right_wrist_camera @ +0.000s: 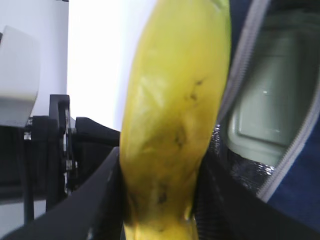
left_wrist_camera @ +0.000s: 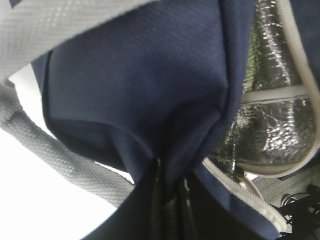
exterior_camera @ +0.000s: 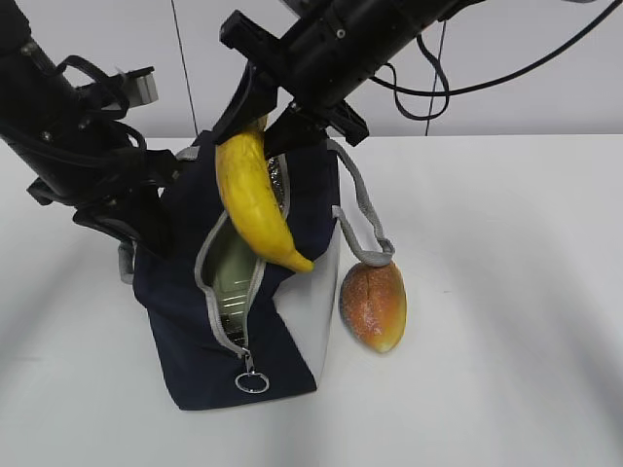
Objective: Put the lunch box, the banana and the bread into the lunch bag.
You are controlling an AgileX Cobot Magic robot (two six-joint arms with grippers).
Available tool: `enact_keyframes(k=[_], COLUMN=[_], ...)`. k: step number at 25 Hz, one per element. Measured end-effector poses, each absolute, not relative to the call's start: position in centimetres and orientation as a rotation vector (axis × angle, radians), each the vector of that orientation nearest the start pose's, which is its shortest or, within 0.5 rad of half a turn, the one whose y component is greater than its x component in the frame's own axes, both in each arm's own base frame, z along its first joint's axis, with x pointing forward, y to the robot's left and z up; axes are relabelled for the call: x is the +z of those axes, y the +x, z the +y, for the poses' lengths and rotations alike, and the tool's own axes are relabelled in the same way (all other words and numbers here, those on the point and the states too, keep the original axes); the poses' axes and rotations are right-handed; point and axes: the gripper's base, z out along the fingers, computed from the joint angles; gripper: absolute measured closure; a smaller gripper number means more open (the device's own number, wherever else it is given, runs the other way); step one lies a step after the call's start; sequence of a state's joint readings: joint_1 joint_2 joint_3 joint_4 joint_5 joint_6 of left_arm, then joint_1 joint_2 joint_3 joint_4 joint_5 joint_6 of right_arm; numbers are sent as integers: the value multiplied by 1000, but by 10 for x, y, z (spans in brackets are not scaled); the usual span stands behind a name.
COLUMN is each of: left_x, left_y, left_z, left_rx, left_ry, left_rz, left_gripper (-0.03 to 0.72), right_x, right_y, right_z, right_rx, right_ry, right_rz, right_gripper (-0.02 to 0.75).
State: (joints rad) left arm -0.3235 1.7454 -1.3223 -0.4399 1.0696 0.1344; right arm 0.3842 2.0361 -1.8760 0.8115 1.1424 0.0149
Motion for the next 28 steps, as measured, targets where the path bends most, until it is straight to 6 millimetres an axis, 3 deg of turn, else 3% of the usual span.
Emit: enact_keyframes(k=[6,10,12,14,22,28], left_x=[250,250,250,250,250,250], left_y=[320,320,320,320,320,320], left_z=[-143,-143,-143,-143,-142,-142], left_rx=[-624,-624,-624,-618,-610,-610], left_ry=[404,404,404,407,410,410], left_rz=[2926,2926,2926,2927,2927,2927], left_gripper=[670,670,670,670,669,669], right_x=[277,251,247,256,330,341], right_y=[401,406,404,404,413,416], right_z=[229,225,223,223,229,228], right_rx=[1210,1084,1052,1073,1143,1138], right_ry=[-171,-162,-166,-188,-277,-248], right_rz=[2747,2860,2910,2903,2649,2604], right_gripper=[447,447,447,447,447,447])
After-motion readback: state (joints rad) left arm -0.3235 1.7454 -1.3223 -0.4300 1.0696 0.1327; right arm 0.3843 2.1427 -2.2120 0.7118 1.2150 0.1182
